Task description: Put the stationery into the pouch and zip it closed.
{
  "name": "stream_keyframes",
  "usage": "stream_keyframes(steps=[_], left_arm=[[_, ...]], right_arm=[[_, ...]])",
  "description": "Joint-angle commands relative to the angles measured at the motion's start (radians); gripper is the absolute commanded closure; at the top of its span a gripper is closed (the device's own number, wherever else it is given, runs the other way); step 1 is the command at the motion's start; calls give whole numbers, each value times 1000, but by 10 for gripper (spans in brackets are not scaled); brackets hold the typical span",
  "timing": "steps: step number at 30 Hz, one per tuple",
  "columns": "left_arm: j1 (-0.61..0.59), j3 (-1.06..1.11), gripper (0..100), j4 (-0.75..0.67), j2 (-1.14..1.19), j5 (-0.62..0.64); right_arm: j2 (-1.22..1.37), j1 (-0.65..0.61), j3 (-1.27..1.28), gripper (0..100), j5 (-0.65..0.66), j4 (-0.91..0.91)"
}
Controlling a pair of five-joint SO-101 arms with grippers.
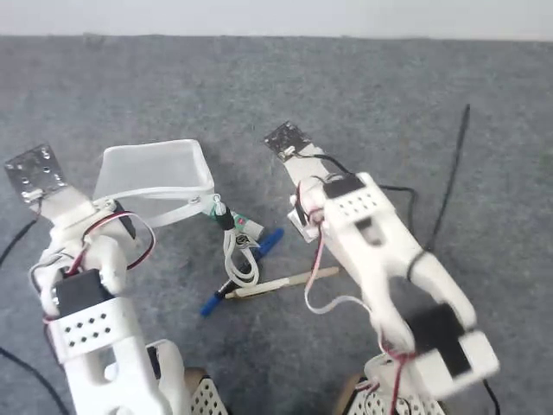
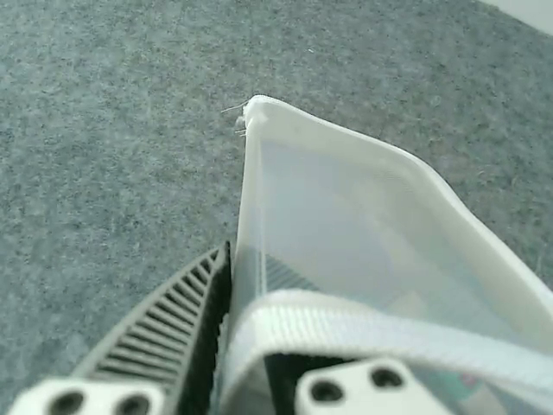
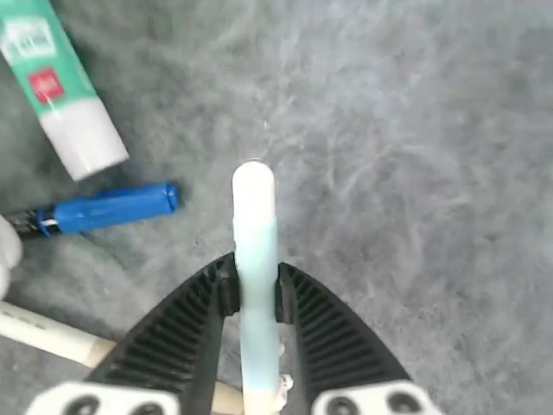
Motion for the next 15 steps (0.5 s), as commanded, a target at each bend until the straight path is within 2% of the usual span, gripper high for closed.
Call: stream_keyframes(steps=[1,6,15], left_arm=[[-2,-36,990,-3,-43,11],[-2,-33,990,-5,-43,11],[21,-15,990,-77,-43,11]], right_arm=[[-200,13,69,989,-66,-70],[-410,61,184,987,-190,-131],[-722,76,350,988,-279,-206]])
